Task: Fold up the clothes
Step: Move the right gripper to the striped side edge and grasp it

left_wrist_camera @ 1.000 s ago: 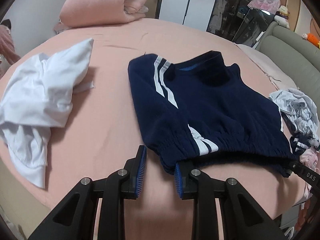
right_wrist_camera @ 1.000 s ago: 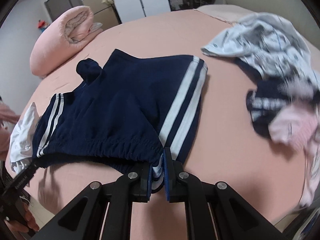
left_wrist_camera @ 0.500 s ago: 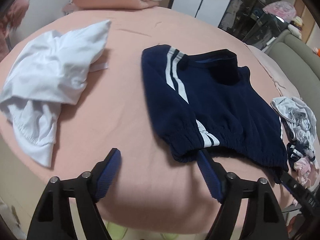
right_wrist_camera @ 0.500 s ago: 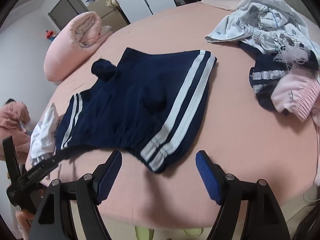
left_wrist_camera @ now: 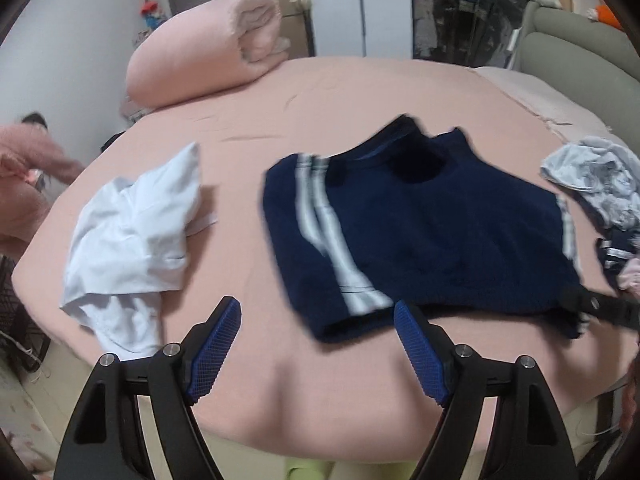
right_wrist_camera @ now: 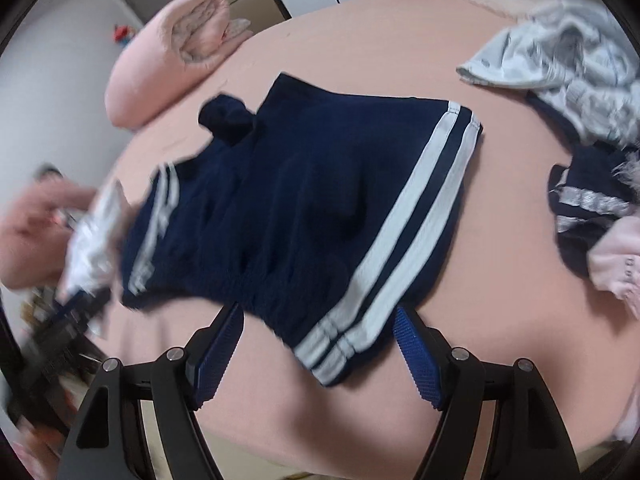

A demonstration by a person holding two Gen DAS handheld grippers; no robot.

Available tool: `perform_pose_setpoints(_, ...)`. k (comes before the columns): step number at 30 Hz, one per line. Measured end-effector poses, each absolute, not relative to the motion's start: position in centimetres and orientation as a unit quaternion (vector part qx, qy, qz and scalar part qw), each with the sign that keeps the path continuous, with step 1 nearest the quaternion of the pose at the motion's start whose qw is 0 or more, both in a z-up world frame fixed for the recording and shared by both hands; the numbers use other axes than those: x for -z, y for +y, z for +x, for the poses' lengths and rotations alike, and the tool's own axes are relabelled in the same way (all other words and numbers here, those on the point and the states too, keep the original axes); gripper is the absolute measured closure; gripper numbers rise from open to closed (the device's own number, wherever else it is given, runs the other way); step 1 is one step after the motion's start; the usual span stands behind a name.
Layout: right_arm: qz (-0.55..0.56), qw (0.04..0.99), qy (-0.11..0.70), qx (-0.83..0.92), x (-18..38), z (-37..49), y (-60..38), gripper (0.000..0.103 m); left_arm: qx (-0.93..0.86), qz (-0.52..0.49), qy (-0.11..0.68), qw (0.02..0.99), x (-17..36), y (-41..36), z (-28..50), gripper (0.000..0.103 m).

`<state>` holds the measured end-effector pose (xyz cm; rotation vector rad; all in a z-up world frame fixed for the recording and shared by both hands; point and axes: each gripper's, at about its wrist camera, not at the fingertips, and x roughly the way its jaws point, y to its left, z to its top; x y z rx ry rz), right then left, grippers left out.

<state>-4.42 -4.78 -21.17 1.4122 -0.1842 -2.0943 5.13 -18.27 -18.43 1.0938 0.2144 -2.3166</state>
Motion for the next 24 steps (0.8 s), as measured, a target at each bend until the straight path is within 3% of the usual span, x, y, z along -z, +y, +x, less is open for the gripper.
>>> perform_pose_setpoints(3, 0.554, 0.303, -0.111, 0.768, 21.2, -6.1, -3.7, 0.027, 0.871, 0.417, 0.058, 0.253, 18.8, -15.5, 3.9, 0.024)
perform_pose_setpoints(7, 0.566, 0.299, -0.108, 0.76, 20.7, -8.2, -3.0, 0.027, 0.873, 0.441, 0.007, 0.207, 20.4, -11.7, 1.9, 0.024)
perform_pose_setpoints(14, 0.608, 0.308, -0.158, 0.714, 20.9, -12.1, -2.2, 0.027, 0.881, 0.447, -0.014, 0.156, 21.3, -7.3, 0.2, 0.024)
perform_pose_setpoints(24, 0.653, 0.295, -0.149, 0.681, 21.3, -16.3, -2.3, 0.027, 0.9, 0.39, -0.15, 0.125, 21.4, -1.6, -1.8, 0.024)
